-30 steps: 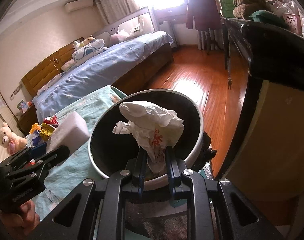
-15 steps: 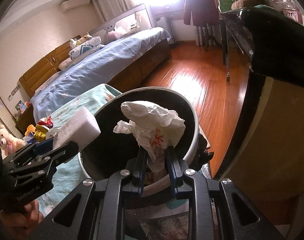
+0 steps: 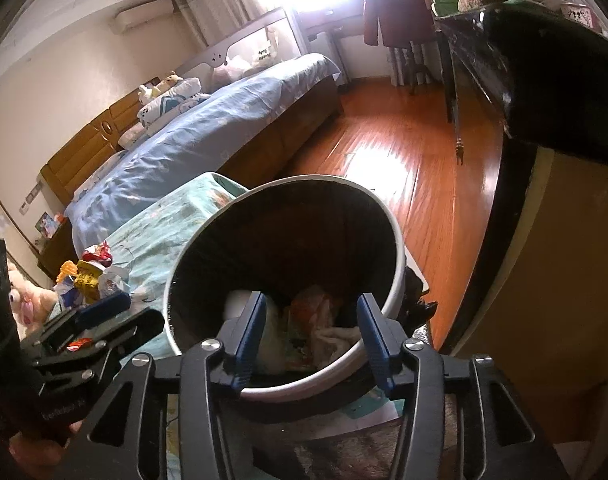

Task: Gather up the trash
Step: 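Open both tools over the bin to drop the tissue pack and bag, then move both open tools back to the remaining trash on the table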

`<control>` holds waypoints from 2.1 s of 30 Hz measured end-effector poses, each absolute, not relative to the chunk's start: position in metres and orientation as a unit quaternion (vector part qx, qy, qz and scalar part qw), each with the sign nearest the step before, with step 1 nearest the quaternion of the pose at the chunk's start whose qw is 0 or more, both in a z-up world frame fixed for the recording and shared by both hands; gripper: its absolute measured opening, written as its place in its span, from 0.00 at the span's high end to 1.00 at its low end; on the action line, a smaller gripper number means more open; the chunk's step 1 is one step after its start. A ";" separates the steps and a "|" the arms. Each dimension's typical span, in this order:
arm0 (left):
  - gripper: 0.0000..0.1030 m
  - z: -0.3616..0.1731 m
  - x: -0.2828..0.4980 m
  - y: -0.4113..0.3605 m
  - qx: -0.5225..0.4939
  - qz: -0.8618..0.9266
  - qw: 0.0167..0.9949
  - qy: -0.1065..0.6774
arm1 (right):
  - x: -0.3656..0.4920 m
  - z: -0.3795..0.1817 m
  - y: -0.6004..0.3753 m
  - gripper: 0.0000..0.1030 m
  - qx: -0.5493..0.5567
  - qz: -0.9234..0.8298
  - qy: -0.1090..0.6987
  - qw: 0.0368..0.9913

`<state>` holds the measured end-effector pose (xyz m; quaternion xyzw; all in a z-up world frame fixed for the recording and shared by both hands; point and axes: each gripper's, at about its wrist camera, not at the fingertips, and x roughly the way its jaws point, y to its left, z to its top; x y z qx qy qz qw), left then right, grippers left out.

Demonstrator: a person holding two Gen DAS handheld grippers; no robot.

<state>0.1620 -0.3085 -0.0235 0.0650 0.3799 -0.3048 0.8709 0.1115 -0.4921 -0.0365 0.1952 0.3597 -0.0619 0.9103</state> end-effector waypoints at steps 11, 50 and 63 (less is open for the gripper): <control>0.27 -0.034 0.137 -0.234 0.039 -0.247 0.889 0.384 | 0.105 -0.031 -0.450 0.23 0.199 -0.017 0.348 0.916; 0.23 -0.051 0.131 0.026 -0.021 -0.074 0.918 0.388 | 0.131 -0.048 -0.242 0.22 0.108 0.162 0.406 0.893; 0.15 -0.067 0.200 0.066 0.031 -0.157 0.886 0.434 | 0.151 -0.065 -0.220 0.22 0.107 0.176 0.432 0.878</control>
